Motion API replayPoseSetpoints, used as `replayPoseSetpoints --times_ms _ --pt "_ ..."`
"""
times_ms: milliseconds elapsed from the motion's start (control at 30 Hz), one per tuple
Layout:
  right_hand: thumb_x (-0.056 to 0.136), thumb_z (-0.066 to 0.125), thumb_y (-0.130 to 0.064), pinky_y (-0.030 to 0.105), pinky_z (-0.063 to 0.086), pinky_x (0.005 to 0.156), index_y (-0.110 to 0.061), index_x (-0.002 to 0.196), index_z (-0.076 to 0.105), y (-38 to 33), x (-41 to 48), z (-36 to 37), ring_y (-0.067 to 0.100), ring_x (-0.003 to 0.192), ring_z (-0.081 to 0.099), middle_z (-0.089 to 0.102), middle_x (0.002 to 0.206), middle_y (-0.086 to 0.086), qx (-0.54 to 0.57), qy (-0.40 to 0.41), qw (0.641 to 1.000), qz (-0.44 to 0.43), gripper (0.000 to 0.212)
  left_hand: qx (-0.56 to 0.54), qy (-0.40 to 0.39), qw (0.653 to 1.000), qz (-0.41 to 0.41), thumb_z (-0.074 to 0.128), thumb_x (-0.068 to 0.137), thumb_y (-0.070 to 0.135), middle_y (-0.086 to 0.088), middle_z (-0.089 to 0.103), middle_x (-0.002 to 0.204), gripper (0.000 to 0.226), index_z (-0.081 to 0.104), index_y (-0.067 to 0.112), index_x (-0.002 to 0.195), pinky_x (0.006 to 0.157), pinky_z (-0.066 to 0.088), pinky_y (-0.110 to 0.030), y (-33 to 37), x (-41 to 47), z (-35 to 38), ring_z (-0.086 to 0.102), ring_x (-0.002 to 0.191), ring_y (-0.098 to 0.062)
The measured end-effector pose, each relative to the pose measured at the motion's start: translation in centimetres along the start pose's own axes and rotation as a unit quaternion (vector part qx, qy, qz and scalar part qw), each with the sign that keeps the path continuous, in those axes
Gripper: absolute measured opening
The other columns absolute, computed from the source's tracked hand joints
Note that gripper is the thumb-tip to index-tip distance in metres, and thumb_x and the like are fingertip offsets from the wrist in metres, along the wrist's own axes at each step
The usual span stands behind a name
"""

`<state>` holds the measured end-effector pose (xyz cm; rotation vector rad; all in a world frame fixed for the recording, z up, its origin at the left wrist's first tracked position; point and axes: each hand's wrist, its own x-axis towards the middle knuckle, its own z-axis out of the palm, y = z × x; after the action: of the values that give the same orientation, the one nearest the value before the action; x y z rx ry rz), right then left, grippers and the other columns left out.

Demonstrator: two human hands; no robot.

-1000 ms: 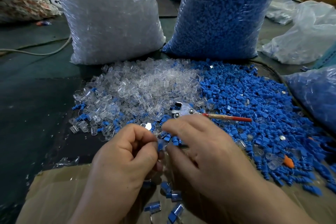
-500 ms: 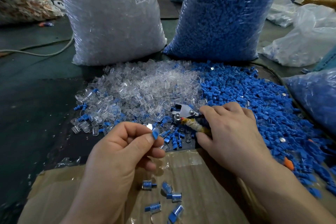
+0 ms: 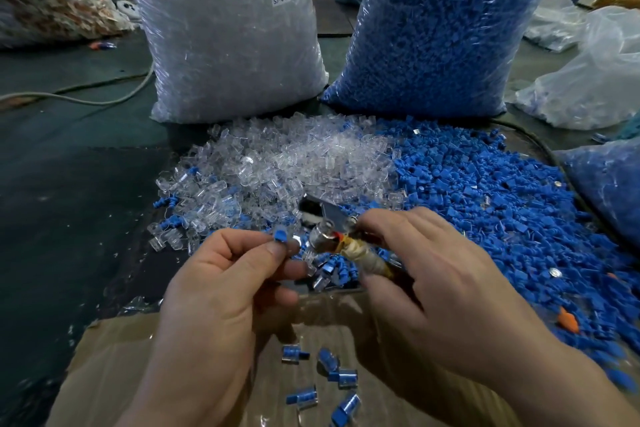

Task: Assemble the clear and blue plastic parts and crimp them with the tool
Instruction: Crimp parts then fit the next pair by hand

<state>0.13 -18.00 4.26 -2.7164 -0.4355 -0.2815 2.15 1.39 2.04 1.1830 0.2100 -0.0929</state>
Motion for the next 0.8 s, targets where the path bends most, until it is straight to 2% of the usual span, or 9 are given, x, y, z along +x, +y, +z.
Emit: replayPoseSetpoints --times_ms 100,300,600,800 --pt "0.085 0.044 -0.044 0.023 0.039 0.078 -0.022 0.129 0.053 -0.47 -0.06 0.11 0.011 0.094 0.049 0.059 0.105 -0.012 -0.002 -0.009 1.0 -0.007 0.05 -0.037 -0.018 0.999 -0.009 0.068 0.067 0.016 -0.017 0.072 0.074 0.01 0.075 0.022 0.063 0.039 0.048 -0.022 0.31 0.07 -0.13 0.062 0.05 -0.016" --pt "0.083 0.046 -0.044 0.028 0.049 0.075 -0.023 0.126 0.053 -0.96 -0.11 0.29 0.015 0.093 0.055 0.061 0.101 -0.01 -0.015 -0.004 1.0 -0.019 0.048 -0.052 -0.023 0.998 0.003 0.071 0.062 0.019 -0.014 0.07 0.069 0.005 0.075 0.023 0.063 0.04 0.048 -0.021 0.37 0.02 -0.14 0.06 0.05 -0.016" --pt "0.086 0.046 -0.043 0.014 0.035 0.076 -0.026 0.127 0.048 -0.66 -0.08 0.49 0.011 0.092 0.051 0.059 0.103 -0.014 -0.019 0.009 1.0 -0.018 0.045 -0.008 -0.016 0.999 0.028 0.068 0.065 0.017 -0.016 0.071 0.069 0.01 0.075 0.024 0.064 0.041 0.048 -0.021 -0.15 0.12 -0.1 0.064 0.053 -0.019" --pt "0.086 0.043 -0.046 0.027 0.047 0.079 -0.028 0.129 0.043 -0.38 -0.08 0.46 0.013 0.094 0.051 0.058 0.106 -0.014 -0.012 -0.003 1.0 -0.026 0.047 0.077 -0.013 0.996 0.046 0.068 0.062 0.025 -0.016 0.071 0.07 0.012 0.075 0.023 0.072 0.046 0.052 -0.022 -0.25 0.22 -0.58 0.067 0.057 -0.019"
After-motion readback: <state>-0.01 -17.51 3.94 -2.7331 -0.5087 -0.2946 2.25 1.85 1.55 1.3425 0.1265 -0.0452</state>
